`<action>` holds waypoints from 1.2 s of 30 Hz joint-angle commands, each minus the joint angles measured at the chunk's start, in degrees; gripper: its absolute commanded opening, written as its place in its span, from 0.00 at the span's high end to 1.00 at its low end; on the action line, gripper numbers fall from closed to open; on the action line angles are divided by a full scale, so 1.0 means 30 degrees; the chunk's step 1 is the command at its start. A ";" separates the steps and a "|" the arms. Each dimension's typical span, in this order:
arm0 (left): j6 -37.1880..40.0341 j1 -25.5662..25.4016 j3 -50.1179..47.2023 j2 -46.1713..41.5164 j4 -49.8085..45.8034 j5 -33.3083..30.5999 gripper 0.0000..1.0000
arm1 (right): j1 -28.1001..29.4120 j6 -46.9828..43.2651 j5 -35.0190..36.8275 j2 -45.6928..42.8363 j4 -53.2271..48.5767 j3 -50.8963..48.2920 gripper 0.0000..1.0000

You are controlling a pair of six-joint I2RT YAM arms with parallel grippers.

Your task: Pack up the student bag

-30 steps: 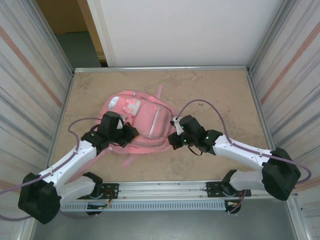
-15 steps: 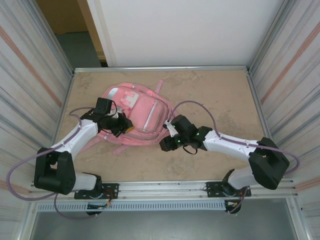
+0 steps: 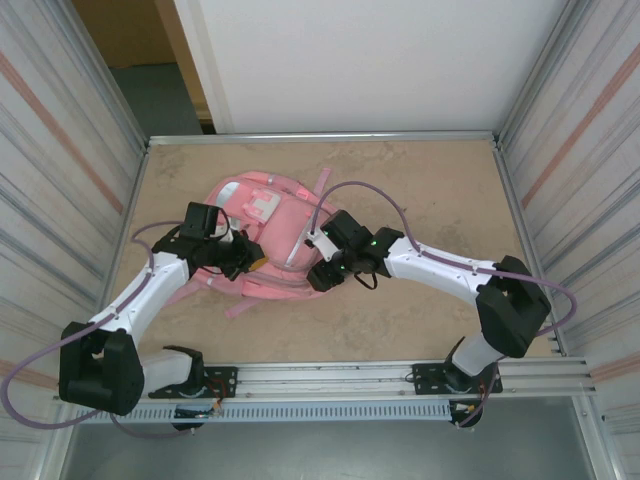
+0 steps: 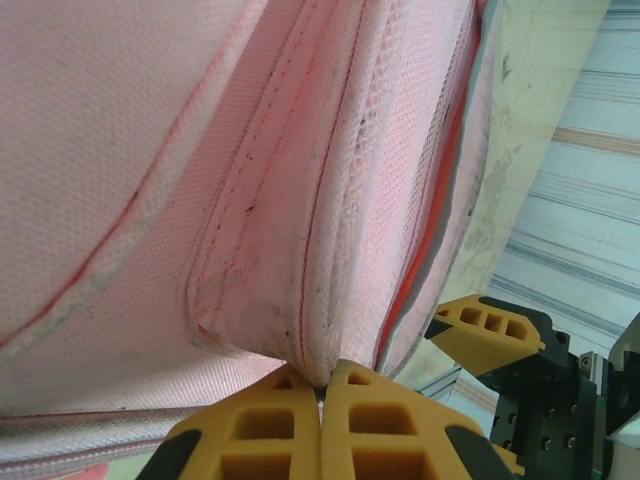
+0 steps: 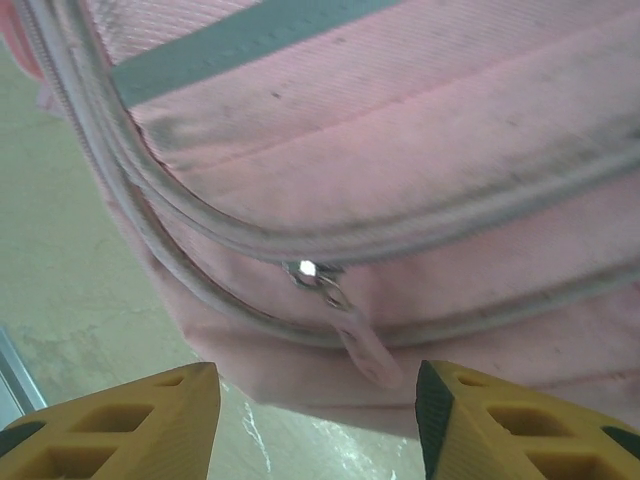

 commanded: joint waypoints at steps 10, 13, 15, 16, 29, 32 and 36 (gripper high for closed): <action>0.0135 0.0139 -0.0382 -0.1062 0.0730 0.2069 1.00 | 0.0053 -0.0941 0.0532 0.1437 -0.0183 0.1010 0.91; 0.0532 0.0566 -0.0453 -0.0946 0.0561 0.2315 1.00 | -0.0146 -0.0269 0.2179 0.0571 0.0161 0.0105 1.00; 0.1500 0.0810 -0.0323 -0.0778 0.0033 0.1964 1.00 | -0.0608 -0.0043 0.2823 0.0175 0.0235 -0.0487 1.00; 0.1988 0.0879 -0.0159 -0.0698 -0.0444 0.1471 1.00 | -0.0861 0.0078 0.3155 0.0048 0.0062 -0.0605 1.00; 0.6847 0.2408 0.5175 0.5684 -0.2711 -0.1387 1.00 | 0.4977 -0.0851 0.5484 -0.1138 -0.0669 -0.0470 1.00; 0.6977 0.2704 0.8129 0.8346 -0.3651 -0.1854 0.94 | 0.5577 -0.0293 0.4790 -0.1134 0.0313 -0.0364 1.00; 0.6628 0.2190 0.9612 0.9399 -0.3665 -0.2512 0.81 | 0.5589 0.0365 0.4280 -0.0338 0.0759 0.0253 1.00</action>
